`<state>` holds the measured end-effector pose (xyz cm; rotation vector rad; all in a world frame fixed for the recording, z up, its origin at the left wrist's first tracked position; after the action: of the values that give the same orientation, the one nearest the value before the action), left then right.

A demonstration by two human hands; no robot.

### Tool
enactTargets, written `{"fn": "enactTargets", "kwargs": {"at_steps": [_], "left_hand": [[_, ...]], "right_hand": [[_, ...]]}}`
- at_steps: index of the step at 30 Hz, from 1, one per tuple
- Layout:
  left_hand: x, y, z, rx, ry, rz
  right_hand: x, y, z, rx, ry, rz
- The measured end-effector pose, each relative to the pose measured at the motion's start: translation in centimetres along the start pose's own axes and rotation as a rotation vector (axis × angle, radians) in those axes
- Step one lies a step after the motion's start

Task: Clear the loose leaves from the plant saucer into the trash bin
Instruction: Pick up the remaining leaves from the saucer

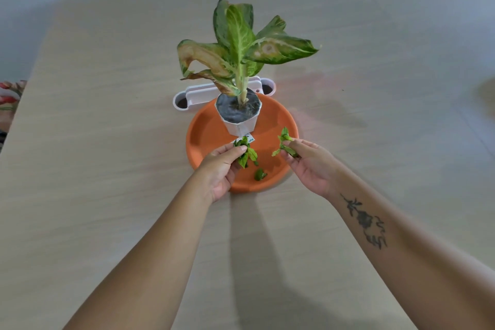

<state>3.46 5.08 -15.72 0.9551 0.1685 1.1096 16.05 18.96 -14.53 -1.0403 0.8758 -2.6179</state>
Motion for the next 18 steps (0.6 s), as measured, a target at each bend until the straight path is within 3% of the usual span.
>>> {"fn": "enactTargets", "kwargs": {"at_steps": [9,18], "left_hand": [[11.2,-5.4,2.6,-0.045,-0.166,-0.074],[25.8,-17.7,10.8,-0.155,-0.337,-0.059]], "right_hand": [[-10.1,-4.5,7.8,-0.155,0.114,-0.204],[-26.5,-7.6,21.3,-0.279,0.266,-0.315]]}}
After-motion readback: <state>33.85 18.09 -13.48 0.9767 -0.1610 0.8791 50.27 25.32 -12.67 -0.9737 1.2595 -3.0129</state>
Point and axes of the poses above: each hand's wrist, its own z-axis away from the middle knuckle, its own x-axis out of the palm, y = z × x, the point moved 5 cm from there along -z, towards the middle knuckle, and after that the axes turned 2 degrees about -z, right-handed, at the moved point
